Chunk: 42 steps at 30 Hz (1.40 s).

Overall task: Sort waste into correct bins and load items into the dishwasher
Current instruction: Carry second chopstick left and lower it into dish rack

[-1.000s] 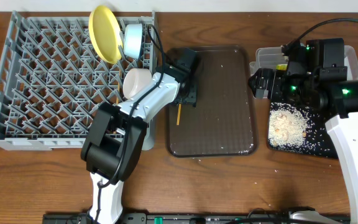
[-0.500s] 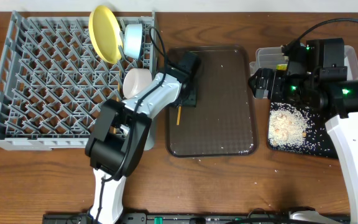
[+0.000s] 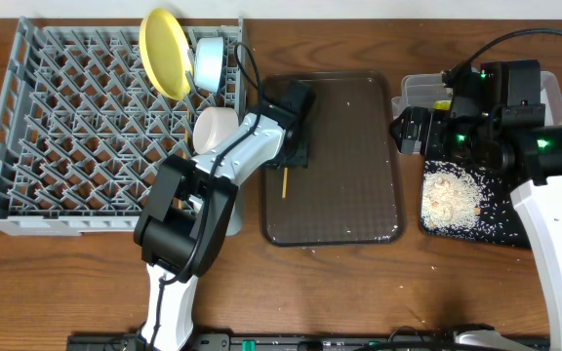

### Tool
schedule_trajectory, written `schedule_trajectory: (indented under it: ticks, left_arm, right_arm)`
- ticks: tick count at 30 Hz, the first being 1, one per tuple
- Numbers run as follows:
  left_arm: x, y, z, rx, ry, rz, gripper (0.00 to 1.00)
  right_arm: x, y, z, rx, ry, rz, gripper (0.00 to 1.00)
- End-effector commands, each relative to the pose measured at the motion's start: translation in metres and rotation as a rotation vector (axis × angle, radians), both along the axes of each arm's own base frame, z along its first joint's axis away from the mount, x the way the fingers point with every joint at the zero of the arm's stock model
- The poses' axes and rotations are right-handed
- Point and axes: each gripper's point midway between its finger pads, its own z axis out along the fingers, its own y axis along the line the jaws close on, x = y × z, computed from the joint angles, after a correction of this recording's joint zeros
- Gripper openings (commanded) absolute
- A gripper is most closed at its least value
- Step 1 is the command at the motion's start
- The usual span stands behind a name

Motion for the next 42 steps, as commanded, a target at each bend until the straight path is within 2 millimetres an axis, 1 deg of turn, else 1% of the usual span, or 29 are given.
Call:
schedule_trajectory:
  ticks: [1, 2, 5, 7, 8, 9, 10, 12, 14, 16, 18, 20, 22, 25, 29, 32, 37, 38, 40, 41, 42]
  left_arm:
    - [0.010, -0.003, 0.032, -0.021, -0.033, -0.005, 0.08]
    - [0.012, -0.003, 0.045, -0.022, -0.045, -0.017, 0.08]
    - [0.014, 0.002, 0.098, -0.031, -0.099, -0.062, 0.07]
    - [0.011, 0.015, 0.130, -0.016, -0.137, -0.071, 0.08]
    - [0.009, 0.026, 0.146, 0.000, -0.158, -0.058, 0.08]
    - [0.007, 0.035, 0.157, 0.011, -0.175, -0.043, 0.07]
    - [0.003, 0.048, 0.171, 0.029, -0.193, -0.027, 0.08]
    - [-0.003, 0.074, 0.190, 0.067, -0.217, -0.011, 0.08]
    - [-0.008, 0.101, 0.203, 0.114, -0.226, 0.007, 0.08]
    - [-0.012, 0.134, 0.210, 0.178, -0.220, 0.047, 0.08]
    - [-0.013, 0.158, 0.208, 0.216, -0.197, 0.054, 0.08]
    - [-0.013, 0.177, 0.199, 0.236, -0.164, 0.064, 0.08]
    - [-0.012, 0.193, 0.186, 0.253, -0.127, 0.074, 0.08]
    - [-0.012, 0.209, 0.161, 0.267, -0.070, 0.094, 0.08]
    - [-0.015, 0.221, 0.135, 0.279, 0.002, 0.112, 0.07]
    - [-0.017, 0.226, 0.123, 0.284, 0.040, 0.115, 0.08]
    - [-0.021, 0.226, 0.106, 0.290, 0.090, 0.104, 0.08]
    - [-0.022, 0.226, 0.104, 0.290, 0.096, 0.104, 0.14]
    - [-0.022, 0.226, 0.102, 0.291, 0.102, 0.103, 0.32]
    - [-0.022, 0.226, 0.102, 0.291, 0.102, 0.103, 0.40]
    - [-0.022, 0.226, 0.103, 0.291, 0.101, 0.103, 0.44]
  right_arm:
    - [0.001, -0.002, 0.001, -0.007, -0.006, 0.001, 0.99]
    - [0.001, -0.002, 0.001, -0.007, -0.006, 0.001, 0.99]
    - [0.001, -0.002, 0.001, -0.008, -0.006, 0.001, 0.99]
    - [0.001, -0.002, 0.001, -0.007, -0.006, 0.001, 0.99]
    - [0.001, -0.002, 0.001, -0.007, -0.006, 0.001, 0.99]
    - [0.001, -0.002, 0.001, -0.007, -0.006, 0.001, 0.99]
    - [0.001, -0.002, 0.001, -0.007, -0.006, 0.001, 0.99]
    - [0.001, -0.002, 0.001, -0.007, -0.006, 0.001, 0.99]
    - [0.001, -0.002, 0.001, -0.007, -0.006, 0.001, 0.99]
    - [0.001, -0.002, 0.001, -0.007, -0.006, 0.001, 0.99]
    - [0.001, -0.002, 0.001, -0.007, -0.006, 0.001, 0.99]
    - [0.001, -0.002, 0.001, -0.007, -0.006, 0.001, 0.99]
    - [0.001, -0.002, 0.001, -0.007, -0.006, 0.001, 0.99]
    - [0.001, -0.002, 0.001, -0.007, -0.006, 0.001, 0.99]
    - [0.001, -0.002, 0.001, -0.007, -0.006, 0.001, 0.99]
    - [0.001, -0.002, 0.001, -0.007, -0.006, 0.001, 0.99]
    - [0.001, -0.002, 0.001, -0.007, -0.006, 0.001, 0.99]
    - [0.001, -0.002, 0.001, -0.007, -0.006, 0.001, 0.99]
    - [0.001, -0.002, 0.001, -0.007, -0.006, 0.001, 0.99]
    - [0.001, -0.002, 0.001, -0.007, -0.006, 0.001, 0.99]
    - [0.001, -0.002, 0.001, -0.007, -0.006, 0.001, 0.99]
